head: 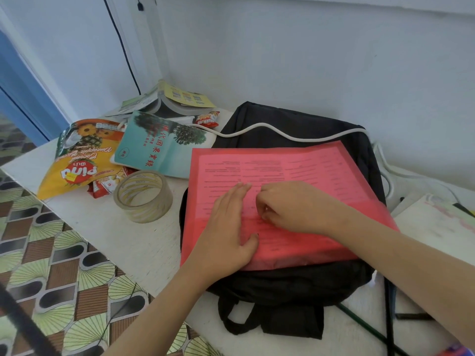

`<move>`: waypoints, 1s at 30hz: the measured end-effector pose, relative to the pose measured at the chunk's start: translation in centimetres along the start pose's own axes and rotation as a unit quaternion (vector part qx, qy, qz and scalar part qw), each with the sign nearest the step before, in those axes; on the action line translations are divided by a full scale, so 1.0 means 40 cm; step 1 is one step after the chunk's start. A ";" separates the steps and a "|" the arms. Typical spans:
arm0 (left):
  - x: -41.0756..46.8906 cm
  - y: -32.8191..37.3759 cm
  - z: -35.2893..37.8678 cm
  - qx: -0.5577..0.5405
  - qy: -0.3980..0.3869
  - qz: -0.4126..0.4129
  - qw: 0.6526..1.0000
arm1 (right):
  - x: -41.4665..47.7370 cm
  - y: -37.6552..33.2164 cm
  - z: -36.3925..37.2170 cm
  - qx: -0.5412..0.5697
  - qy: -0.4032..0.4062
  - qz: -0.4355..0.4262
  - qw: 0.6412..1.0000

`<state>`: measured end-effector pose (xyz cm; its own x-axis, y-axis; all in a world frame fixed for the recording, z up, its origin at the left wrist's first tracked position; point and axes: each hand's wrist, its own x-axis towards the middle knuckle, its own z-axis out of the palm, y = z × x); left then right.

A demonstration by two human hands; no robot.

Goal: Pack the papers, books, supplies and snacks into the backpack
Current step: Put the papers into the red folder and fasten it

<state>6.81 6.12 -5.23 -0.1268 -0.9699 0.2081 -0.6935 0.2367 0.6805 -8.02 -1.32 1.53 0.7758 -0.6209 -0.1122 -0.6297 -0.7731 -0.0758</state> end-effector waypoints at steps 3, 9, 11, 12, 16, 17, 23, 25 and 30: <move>-0.001 0.003 -0.004 0.000 0.000 -0.001 1.000 | 0.022 0.026 -0.008 0.011 -0.026 0.032 0.999; 0.001 0.006 -0.005 0.001 -0.001 0.000 1.000 | 0.042 0.076 -0.006 0.094 -0.052 0.079 0.991; 0.001 0.005 -0.005 0.003 -0.001 0.003 1.000 | 0.045 0.088 -0.006 0.103 -0.054 0.090 0.989; 0.002 0.004 -0.005 0.005 -0.002 0.003 1.000 | 0.048 0.095 -0.004 0.107 -0.051 0.093 0.989; 0.003 0.001 -0.003 0.006 -0.006 0.000 1.000 | 0.059 0.114 0.002 0.123 -0.042 0.093 0.987; 0.003 0.001 -0.003 0.006 -0.007 -0.001 1.000 | 0.060 0.117 0.004 0.124 -0.041 0.092 0.987; 0.005 -0.003 -0.001 0.015 -0.009 -0.004 1.000 | 0.045 0.128 0.010 0.123 -0.022 0.088 0.988; 0.006 -0.001 0.000 0.018 -0.011 -0.004 1.000 | 0.043 0.126 0.012 0.122 -0.012 0.083 0.989; 0.010 -0.001 -0.002 0.026 -0.016 0.011 0.999 | 0.057 0.106 0.021 0.131 -0.007 0.074 0.989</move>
<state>6.84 5.72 -5.14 -0.1648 -0.9658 0.2003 -0.7262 0.2563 0.6380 -8.95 -5.91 0.14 0.6747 -0.7218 -0.1545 -0.7266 -0.6124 -0.3116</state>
